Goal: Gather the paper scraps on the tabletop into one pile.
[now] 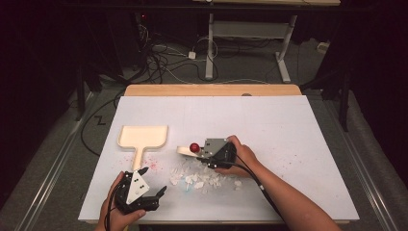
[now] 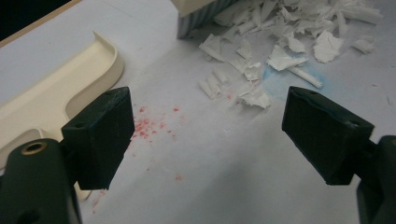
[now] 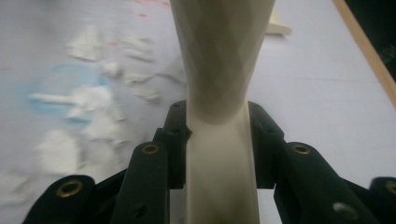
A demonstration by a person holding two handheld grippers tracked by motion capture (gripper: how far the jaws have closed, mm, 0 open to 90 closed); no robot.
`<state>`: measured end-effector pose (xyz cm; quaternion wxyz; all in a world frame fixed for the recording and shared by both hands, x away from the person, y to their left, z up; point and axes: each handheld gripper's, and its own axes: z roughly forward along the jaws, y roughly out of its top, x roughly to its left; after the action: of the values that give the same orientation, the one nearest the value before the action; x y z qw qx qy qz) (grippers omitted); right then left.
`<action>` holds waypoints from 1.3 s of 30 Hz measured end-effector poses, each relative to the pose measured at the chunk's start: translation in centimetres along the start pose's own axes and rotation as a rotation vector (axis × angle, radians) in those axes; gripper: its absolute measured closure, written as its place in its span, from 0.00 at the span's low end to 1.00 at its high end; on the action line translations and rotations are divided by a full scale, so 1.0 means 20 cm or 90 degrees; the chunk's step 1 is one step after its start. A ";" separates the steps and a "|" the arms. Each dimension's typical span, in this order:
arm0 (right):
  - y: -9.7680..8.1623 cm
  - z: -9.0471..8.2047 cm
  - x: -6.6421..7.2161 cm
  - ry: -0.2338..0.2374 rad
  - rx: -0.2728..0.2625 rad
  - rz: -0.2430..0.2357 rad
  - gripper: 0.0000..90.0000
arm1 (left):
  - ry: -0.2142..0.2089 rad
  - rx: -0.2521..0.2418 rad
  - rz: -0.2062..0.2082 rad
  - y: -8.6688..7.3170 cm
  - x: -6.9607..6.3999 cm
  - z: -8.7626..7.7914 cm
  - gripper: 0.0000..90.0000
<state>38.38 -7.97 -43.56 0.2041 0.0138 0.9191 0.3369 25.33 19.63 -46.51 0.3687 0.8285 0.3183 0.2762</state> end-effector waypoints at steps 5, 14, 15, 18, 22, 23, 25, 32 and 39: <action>-0.03 -0.11 0.07 0.002 -0.012 -0.016 0.75 | -0.006 0.004 0.005 0.00 -0.01 0.01 0.18; -0.08 -0.30 0.02 -0.047 -0.078 0.033 0.76 | -0.009 0.014 0.011 0.01 -0.03 0.03 0.18; -0.08 -0.31 0.01 -0.055 -0.081 0.037 0.75 | -0.008 0.016 0.012 0.01 -0.03 0.03 0.18; -0.10 -0.36 0.00 -0.076 -0.077 0.044 0.75 | -0.008 0.017 0.013 0.01 -0.02 0.03 0.18; -0.13 -0.44 -0.02 -0.093 -0.085 0.067 0.75 | -0.004 0.012 0.011 0.00 -0.02 0.01 0.18; -0.14 -0.46 -0.02 -0.098 -0.082 0.075 0.75 | -0.003 0.011 0.010 0.00 -0.02 0.01 0.18; -0.17 -0.51 -0.01 -0.103 -0.064 0.089 0.75 | -0.003 0.009 0.011 0.00 -0.02 0.01 0.18; -0.42 -0.72 0.04 -0.124 0.001 0.183 0.75 | -0.013 0.019 0.021 0.01 -0.04 0.01 0.18; -0.57 -0.83 0.10 -0.109 0.038 0.218 0.75 | -0.014 0.022 0.027 0.02 -0.05 0.02 0.18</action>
<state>31.43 -26.52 -39.98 0.2207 0.2048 0.8921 0.3370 25.07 18.57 -46.64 0.3521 0.8443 0.3014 0.2690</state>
